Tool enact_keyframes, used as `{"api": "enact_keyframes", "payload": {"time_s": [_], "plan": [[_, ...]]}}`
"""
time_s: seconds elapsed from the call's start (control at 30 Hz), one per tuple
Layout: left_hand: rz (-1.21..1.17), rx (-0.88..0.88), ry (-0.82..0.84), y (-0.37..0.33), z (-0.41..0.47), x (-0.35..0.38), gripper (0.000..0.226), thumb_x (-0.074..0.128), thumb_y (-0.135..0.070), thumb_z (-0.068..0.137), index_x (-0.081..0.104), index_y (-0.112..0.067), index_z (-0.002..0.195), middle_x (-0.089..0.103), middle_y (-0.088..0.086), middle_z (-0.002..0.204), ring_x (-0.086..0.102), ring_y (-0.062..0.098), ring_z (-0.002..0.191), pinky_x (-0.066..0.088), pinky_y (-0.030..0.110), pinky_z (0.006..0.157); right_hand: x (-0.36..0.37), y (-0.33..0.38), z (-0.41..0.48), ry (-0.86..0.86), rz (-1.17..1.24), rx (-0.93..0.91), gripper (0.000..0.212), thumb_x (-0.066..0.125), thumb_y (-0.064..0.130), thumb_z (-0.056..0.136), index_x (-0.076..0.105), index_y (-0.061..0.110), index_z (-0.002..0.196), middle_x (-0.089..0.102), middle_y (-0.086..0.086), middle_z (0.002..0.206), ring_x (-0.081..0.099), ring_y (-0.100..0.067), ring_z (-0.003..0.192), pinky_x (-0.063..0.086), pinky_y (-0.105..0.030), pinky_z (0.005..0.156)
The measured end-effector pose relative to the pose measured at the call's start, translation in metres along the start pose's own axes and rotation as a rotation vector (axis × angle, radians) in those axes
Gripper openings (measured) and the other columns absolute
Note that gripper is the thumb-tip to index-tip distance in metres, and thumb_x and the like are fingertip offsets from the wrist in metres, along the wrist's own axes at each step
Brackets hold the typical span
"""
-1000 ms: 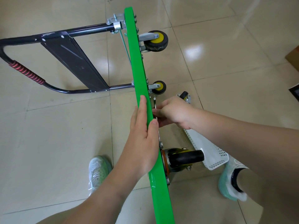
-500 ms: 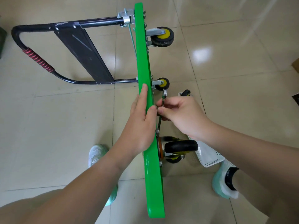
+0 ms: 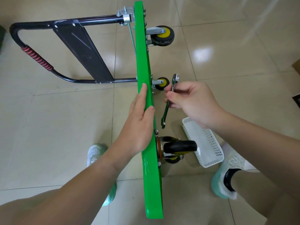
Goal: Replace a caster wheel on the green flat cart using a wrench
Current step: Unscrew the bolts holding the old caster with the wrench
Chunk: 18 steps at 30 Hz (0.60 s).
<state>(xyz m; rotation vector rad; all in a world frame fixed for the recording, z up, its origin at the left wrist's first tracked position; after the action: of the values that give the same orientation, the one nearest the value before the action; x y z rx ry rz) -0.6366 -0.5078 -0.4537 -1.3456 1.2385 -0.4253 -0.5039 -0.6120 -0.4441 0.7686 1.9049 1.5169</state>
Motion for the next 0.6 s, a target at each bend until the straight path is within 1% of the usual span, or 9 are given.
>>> {"api": "enact_keyframes", "payload": {"time_s": [0.03, 0.1, 0.13, 0.2, 0.27, 0.37, 0.47, 0.5, 0.6], "plan": [[-0.001, 0.0, 0.003, 0.0, 0.0, 0.0, 0.062, 0.032, -0.021, 0.112, 0.006, -0.04, 0.165, 0.015, -0.028, 0.16, 0.006, -0.011, 0.152, 0.005, 0.005, 0.114, -0.001, -0.004, 0.008, 0.007, 0.022, 0.054, 0.018, 0.067, 0.002, 0.093, 0.073, 0.019, 0.088, 0.074, 0.001, 0.083, 0.073, -0.015, 0.083, 0.062, -0.03, 0.076], [-0.002, 0.001, 0.009, 0.002, 0.001, 0.0, 0.062, 0.032, -0.021, 0.112, 0.005, -0.04, 0.165, 0.013, -0.023, 0.165, 0.005, -0.011, 0.152, 0.005, 0.006, 0.115, 0.003, -0.015, 0.02, 0.036, 0.066, 0.154, 0.012, 0.066, 0.004, 0.094, 0.072, 0.013, 0.088, 0.071, -0.003, 0.081, 0.072, -0.018, 0.077, 0.061, -0.03, 0.072], [0.001, 0.001, 0.014, 0.002, 0.001, 0.001, 0.063, 0.031, -0.021, 0.112, 0.004, -0.041, 0.165, 0.013, -0.022, 0.167, 0.005, -0.011, 0.152, 0.005, 0.004, 0.114, 0.006, -0.021, 0.025, 0.052, 0.077, 0.191, 0.009, 0.066, 0.006, 0.094, 0.072, 0.011, 0.089, 0.07, -0.003, 0.081, 0.071, -0.018, 0.074, 0.061, -0.03, 0.07], [0.007, -0.004, 0.025, 0.003, 0.001, 0.001, 0.063, 0.031, -0.021, 0.112, 0.003, -0.042, 0.164, 0.011, -0.022, 0.167, 0.003, -0.012, 0.152, 0.003, -0.006, 0.106, 0.009, -0.03, 0.033, 0.064, 0.083, 0.249, 0.005, 0.067, 0.009, 0.094, 0.072, 0.007, 0.095, 0.07, -0.005, 0.082, 0.071, -0.018, 0.073, 0.061, -0.03, 0.07], [0.007, -0.009, 0.034, 0.005, 0.002, 0.001, 0.063, 0.031, -0.022, 0.112, 0.002, -0.043, 0.163, 0.008, -0.022, 0.168, 0.0, -0.012, 0.152, 0.002, -0.011, 0.1, 0.012, -0.038, 0.042, 0.068, 0.082, 0.297, 0.009, 0.069, 0.011, 0.093, 0.072, 0.005, 0.099, 0.071, -0.006, 0.082, 0.071, -0.016, 0.07, 0.061, -0.031, 0.07], [0.004, -0.007, 0.037, 0.006, 0.002, 0.0, 0.063, 0.032, -0.022, 0.112, 0.002, -0.045, 0.162, 0.007, -0.021, 0.169, -0.001, -0.011, 0.153, 0.003, -0.011, 0.1, 0.015, -0.043, 0.051, 0.073, 0.084, 0.354, 0.014, 0.071, 0.012, 0.092, 0.071, 0.002, 0.102, 0.071, -0.007, 0.08, 0.071, -0.015, 0.064, 0.06, -0.03, 0.066], [-0.002, -0.004, 0.038, 0.006, 0.002, 0.0, 0.063, 0.032, -0.024, 0.111, 0.001, -0.047, 0.161, 0.006, -0.02, 0.17, 0.0, -0.011, 0.153, 0.003, -0.01, 0.102, 0.02, -0.043, 0.056, 0.097, 0.098, 0.382, 0.005, 0.068, 0.008, 0.094, 0.069, 0.003, 0.093, 0.07, -0.003, 0.067, 0.07, -0.016, 0.059, 0.061, -0.031, 0.064], [-0.008, -0.007, 0.039, 0.006, 0.002, 0.0, 0.063, 0.033, -0.024, 0.111, 0.001, -0.048, 0.161, 0.006, -0.019, 0.17, 0.001, -0.011, 0.153, 0.003, -0.01, 0.102, 0.021, -0.044, 0.057, 0.105, 0.101, 0.391, 0.005, 0.068, 0.007, 0.094, 0.069, 0.002, 0.093, 0.07, -0.004, 0.065, 0.071, -0.018, 0.06, 0.061, -0.032, 0.065], [-0.016, -0.014, 0.041, 0.006, 0.001, -0.001, 0.063, 0.033, -0.025, 0.111, 0.002, -0.049, 0.16, 0.006, -0.018, 0.171, 0.001, -0.01, 0.154, 0.003, -0.01, 0.103, 0.023, -0.046, 0.061, 0.1, 0.112, 0.417, 0.006, 0.068, 0.006, 0.093, 0.068, 0.001, 0.096, 0.069, -0.009, 0.071, 0.072, -0.022, 0.063, 0.061, -0.037, 0.069]]}}
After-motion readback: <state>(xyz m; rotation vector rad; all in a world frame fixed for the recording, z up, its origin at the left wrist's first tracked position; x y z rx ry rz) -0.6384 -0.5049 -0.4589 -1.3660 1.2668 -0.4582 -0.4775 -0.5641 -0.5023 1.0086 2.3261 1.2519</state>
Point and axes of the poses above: each hand's wrist, its own z-axis towards the middle knuckle, its own x-axis out of the palm, y = z × x, the point moved 4 cm from there along z, towards the middle knuckle
